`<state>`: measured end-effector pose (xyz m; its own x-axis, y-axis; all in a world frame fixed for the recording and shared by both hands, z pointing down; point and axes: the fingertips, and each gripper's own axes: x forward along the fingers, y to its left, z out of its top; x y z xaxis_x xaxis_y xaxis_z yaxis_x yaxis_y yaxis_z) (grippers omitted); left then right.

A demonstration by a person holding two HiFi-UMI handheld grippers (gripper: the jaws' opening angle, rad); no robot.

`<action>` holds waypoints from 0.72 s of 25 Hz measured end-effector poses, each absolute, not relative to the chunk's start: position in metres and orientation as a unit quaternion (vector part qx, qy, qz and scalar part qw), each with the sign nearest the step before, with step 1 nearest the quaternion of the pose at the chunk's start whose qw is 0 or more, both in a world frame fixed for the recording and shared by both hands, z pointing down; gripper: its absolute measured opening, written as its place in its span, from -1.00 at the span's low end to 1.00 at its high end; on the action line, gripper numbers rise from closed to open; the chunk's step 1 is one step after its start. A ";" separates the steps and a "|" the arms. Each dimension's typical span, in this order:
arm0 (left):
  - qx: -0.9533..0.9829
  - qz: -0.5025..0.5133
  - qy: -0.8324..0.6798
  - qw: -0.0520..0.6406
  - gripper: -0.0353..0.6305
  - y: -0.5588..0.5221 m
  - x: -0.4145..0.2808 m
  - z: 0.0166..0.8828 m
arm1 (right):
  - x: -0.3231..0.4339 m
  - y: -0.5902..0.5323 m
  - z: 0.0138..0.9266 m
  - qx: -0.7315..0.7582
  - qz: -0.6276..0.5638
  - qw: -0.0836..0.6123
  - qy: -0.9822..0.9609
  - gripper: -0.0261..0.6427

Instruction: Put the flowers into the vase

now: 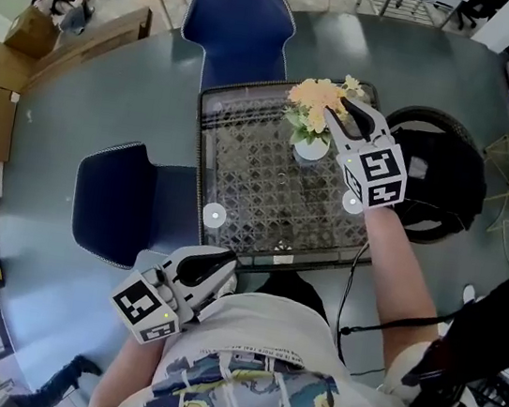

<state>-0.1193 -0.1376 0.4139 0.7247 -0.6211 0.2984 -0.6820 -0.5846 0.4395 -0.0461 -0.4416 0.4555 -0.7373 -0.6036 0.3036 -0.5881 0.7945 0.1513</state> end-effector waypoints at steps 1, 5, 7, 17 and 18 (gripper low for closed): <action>0.891 0.055 -0.362 0.269 -0.86 -0.136 -0.119 0.413 | -0.043 -0.438 0.452 0.322 -0.023 0.168 -0.931 -0.58; 0.900 0.054 -0.346 0.259 -0.86 -0.125 -0.117 0.407 | -0.035 -0.408 0.440 0.330 -0.021 0.165 -0.929 -0.58; 0.907 0.052 -0.333 0.252 -0.86 -0.118 -0.117 0.402 | -0.031 -0.389 0.433 0.336 -0.022 0.166 -0.927 -0.58; 0.941 0.050 -0.253 0.220 -0.86 -0.063 -0.129 0.386 | -0.040 -0.239 0.439 0.339 0.031 0.193 -0.920 -0.58; 0.943 0.050 -0.245 0.219 -0.86 -0.057 -0.129 0.385 | -0.042 -0.221 0.440 0.336 0.040 0.196 -0.920 -0.58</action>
<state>-0.1290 -0.0568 0.3847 0.8749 -0.4398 0.2027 -0.4841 -0.7837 0.3892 -0.0422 -0.2213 0.4404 -0.6973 -0.6035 0.3867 -0.6346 0.7706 0.0586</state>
